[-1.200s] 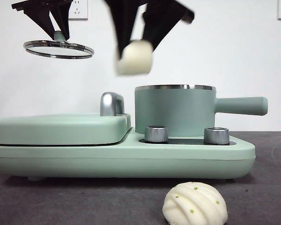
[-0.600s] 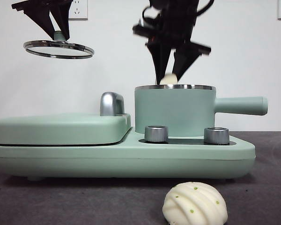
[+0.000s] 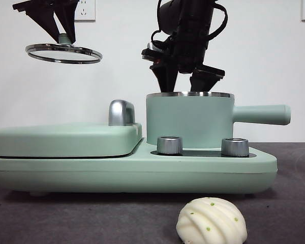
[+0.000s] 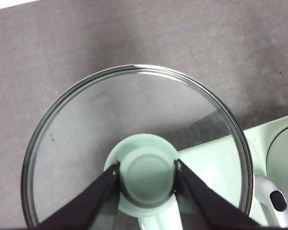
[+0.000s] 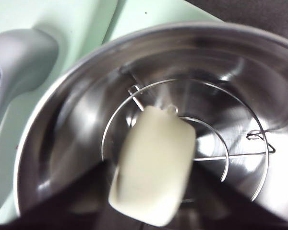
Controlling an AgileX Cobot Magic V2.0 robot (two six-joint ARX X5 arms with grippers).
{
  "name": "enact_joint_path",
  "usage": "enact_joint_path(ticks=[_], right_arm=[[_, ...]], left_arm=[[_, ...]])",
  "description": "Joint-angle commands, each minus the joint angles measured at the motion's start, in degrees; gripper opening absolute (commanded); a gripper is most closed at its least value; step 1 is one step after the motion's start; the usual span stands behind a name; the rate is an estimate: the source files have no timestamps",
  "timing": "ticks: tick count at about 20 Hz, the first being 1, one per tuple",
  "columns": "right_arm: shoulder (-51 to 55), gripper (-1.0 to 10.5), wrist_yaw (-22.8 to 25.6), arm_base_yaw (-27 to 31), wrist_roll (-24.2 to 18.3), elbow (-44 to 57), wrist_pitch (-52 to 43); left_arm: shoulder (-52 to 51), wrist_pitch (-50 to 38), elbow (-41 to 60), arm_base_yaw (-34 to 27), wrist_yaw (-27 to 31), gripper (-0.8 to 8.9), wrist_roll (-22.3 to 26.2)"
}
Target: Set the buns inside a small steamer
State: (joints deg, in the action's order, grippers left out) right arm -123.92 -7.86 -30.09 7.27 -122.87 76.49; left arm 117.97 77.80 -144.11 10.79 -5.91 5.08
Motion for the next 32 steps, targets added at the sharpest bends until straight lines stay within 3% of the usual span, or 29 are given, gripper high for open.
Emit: enact_joint_path(ticks=[1, 8, 12, 18, 23, 29, 32], right_arm=[[-1.22, 4.3, -0.07, -0.48, -0.68, -1.68, -0.15], [0.94, 4.4, -0.76, -0.52, 0.11, -14.12, 4.83], [8.59, 4.4, -0.68, -2.08, 0.22, -11.17, 5.14], [28.35, 4.4, -0.76, -5.22, 1.81, 10.43, 5.11], [41.46, 4.3, -0.68, -11.69, 4.83, 28.3, 5.09], [45.42, 4.3, 2.38, -22.86, 10.45, 44.37, 3.89], [45.27, 4.3, 2.16, -28.02, 15.26, 53.31, -7.87]], left_arm=[[-0.61, -1.09, -2.08, 0.11, -0.09, 1.19, -0.2], [-0.61, -1.07, -2.03, 0.11, -0.09, 1.19, -0.72], [-0.61, -1.09, -1.97, 0.11, -0.09, 1.18, -0.72], [-0.61, -1.09, -1.97, 0.11, -0.09, 1.19, -0.85], [-0.61, -1.07, -1.97, 0.28, -0.09, 1.19, -0.87], [-0.61, -1.07, -1.97, 0.52, -0.09, 1.19, -0.9], [-0.61, -1.07, -1.97, 0.76, -0.09, 1.19, -0.87]])
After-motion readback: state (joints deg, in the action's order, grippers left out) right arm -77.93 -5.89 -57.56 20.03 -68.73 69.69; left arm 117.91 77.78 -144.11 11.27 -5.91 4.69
